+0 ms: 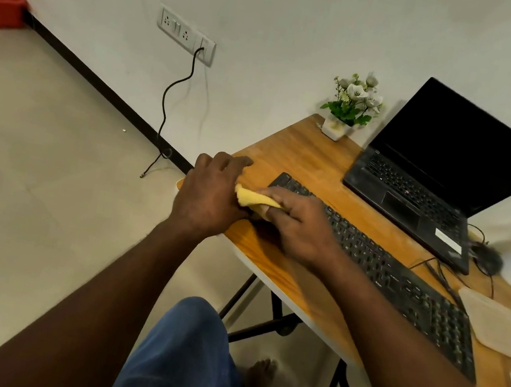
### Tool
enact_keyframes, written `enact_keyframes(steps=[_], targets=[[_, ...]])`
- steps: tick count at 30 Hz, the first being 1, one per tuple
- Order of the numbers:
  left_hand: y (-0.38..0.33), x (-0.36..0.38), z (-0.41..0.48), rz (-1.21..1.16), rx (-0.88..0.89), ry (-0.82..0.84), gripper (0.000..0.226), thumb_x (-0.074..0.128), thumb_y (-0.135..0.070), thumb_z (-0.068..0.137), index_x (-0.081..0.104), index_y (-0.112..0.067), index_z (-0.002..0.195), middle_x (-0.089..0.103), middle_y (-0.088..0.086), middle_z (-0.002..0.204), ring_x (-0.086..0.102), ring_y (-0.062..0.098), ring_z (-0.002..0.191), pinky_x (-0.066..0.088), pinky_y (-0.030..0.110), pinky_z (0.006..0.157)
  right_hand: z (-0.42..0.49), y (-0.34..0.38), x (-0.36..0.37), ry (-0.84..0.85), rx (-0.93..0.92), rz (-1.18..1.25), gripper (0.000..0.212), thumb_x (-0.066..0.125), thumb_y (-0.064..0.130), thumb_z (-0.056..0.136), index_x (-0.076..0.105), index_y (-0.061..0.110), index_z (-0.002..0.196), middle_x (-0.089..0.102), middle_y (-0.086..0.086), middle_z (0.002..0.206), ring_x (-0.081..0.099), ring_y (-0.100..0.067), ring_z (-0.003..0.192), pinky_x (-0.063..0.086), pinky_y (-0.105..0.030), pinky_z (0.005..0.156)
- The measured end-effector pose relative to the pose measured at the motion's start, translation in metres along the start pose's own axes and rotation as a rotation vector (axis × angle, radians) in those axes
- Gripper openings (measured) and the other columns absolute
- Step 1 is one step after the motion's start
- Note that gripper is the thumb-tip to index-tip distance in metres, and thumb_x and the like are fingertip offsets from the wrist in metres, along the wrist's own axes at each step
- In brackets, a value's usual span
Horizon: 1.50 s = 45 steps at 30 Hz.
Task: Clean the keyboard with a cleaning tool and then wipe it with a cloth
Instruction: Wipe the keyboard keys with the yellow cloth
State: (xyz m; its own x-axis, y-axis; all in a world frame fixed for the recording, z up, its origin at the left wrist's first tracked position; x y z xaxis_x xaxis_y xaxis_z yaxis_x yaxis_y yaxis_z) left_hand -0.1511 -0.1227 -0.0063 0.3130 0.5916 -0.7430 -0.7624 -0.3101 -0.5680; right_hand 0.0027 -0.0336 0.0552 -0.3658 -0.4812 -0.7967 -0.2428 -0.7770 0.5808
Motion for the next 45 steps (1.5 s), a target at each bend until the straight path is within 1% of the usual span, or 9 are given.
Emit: enact_keyframes(steps=[5,9,14,17,24,32,37,40,45], targets=[[0.004,-0.013,0.009,-0.295,-0.084,0.203,0.066,0.088,-0.044,0.076,0.063,-0.031,0.135,0.061,-0.005,0.131,0.056,0.019,0.12,0.051,0.043,0.099,-0.004,-0.03,-0.063,-0.363,0.392,0.307,0.02,0.054,0.023,0.106,0.073,0.028,0.107,0.075,0.005,0.098,0.072,-0.012,0.087,0.053,-0.031,0.071],[0.001,-0.007,0.032,-0.378,-0.172,0.13,0.025,0.067,-0.027,0.098,0.074,-0.031,0.121,0.068,-0.006,0.129,0.059,0.015,0.124,0.046,0.035,0.102,0.015,-0.065,-0.102,-0.627,0.49,0.063,0.018,0.055,0.025,0.104,0.072,0.03,0.108,0.07,0.006,0.096,0.067,-0.021,0.096,0.051,-0.036,0.079],[-0.017,0.02,0.064,-0.179,-0.113,0.172,0.025,0.058,-0.044,0.101,0.074,-0.036,0.12,0.071,-0.009,0.125,0.061,0.015,0.118,0.041,0.03,0.087,0.065,-0.071,-0.089,-0.277,0.366,-0.333,0.018,0.055,0.02,0.102,0.072,0.025,0.098,0.064,0.003,0.088,0.06,-0.017,0.083,0.043,-0.03,0.065],[-0.022,0.031,0.074,-0.105,-0.104,0.184,0.026,0.056,-0.046,0.1,0.073,-0.041,0.12,0.072,-0.01,0.121,0.063,0.017,0.111,0.046,0.033,0.085,0.091,-0.077,-0.069,-0.159,0.394,-0.262,0.016,0.058,0.021,0.101,0.073,0.021,0.094,0.069,-0.004,0.095,0.064,-0.025,0.093,0.053,-0.04,0.079],[-0.024,0.039,0.073,0.079,0.007,0.158,0.038,0.045,-0.042,0.104,0.064,-0.031,0.135,0.066,0.002,0.125,0.054,0.024,0.113,0.044,0.045,0.093,0.101,-0.072,-0.041,-0.068,0.268,-0.125,0.014,0.063,0.019,0.097,0.069,0.021,0.085,0.063,0.005,0.08,0.055,-0.016,0.079,0.04,-0.032,0.068],[-0.023,0.039,0.076,0.109,0.025,0.24,0.043,0.041,-0.04,0.105,0.049,-0.044,0.147,0.057,0.001,0.144,0.046,0.028,0.129,0.039,0.05,0.104,0.041,-0.113,-0.082,0.013,0.234,-0.069,0.016,0.06,0.019,0.102,0.071,0.031,0.101,0.072,0.006,0.095,0.063,-0.008,0.083,0.045,-0.03,0.075],[-0.022,0.042,0.077,0.156,0.045,0.251,0.044,0.039,-0.041,0.107,0.046,-0.048,0.15,0.053,0.001,0.149,0.043,0.028,0.132,0.036,0.05,0.106,0.018,-0.129,-0.112,0.092,0.289,-0.172,0.022,0.063,0.018,0.1,0.073,0.038,0.098,0.074,0.009,0.094,0.069,-0.01,0.087,0.054,-0.041,0.082],[-0.022,0.043,0.077,0.162,0.053,0.248,0.044,0.038,-0.04,0.106,0.047,-0.047,0.149,0.054,0.001,0.147,0.043,0.027,0.13,0.037,0.049,0.105,0.03,-0.12,-0.105,0.09,0.26,-0.164,0.02,0.063,0.017,0.1,0.075,0.032,0.102,0.072,0.01,0.089,0.061,0.004,0.072,0.048,-0.034,0.071],[-0.022,0.045,0.077,0.172,0.034,0.232,0.043,0.039,-0.04,0.105,0.056,-0.035,0.144,0.057,0.0,0.141,0.045,0.026,0.126,0.038,0.049,0.102,0.07,-0.087,-0.049,0.004,0.183,-0.037,0.022,0.063,0.014,0.099,0.075,0.027,0.112,0.071,0.013,0.102,0.061,-0.007,0.094,0.044,-0.028,0.08]])
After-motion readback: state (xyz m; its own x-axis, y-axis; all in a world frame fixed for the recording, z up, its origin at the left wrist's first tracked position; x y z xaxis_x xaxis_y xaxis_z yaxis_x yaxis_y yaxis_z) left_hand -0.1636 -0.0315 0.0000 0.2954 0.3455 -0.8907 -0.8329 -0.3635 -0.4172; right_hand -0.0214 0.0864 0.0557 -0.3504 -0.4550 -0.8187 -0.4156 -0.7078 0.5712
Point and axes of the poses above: each hand's wrist, its own z-axis towards the middle knuckle, its own x-axis out of the palm, y = z × x, the point moved 2 cm from there along z, towards the middle knuckle
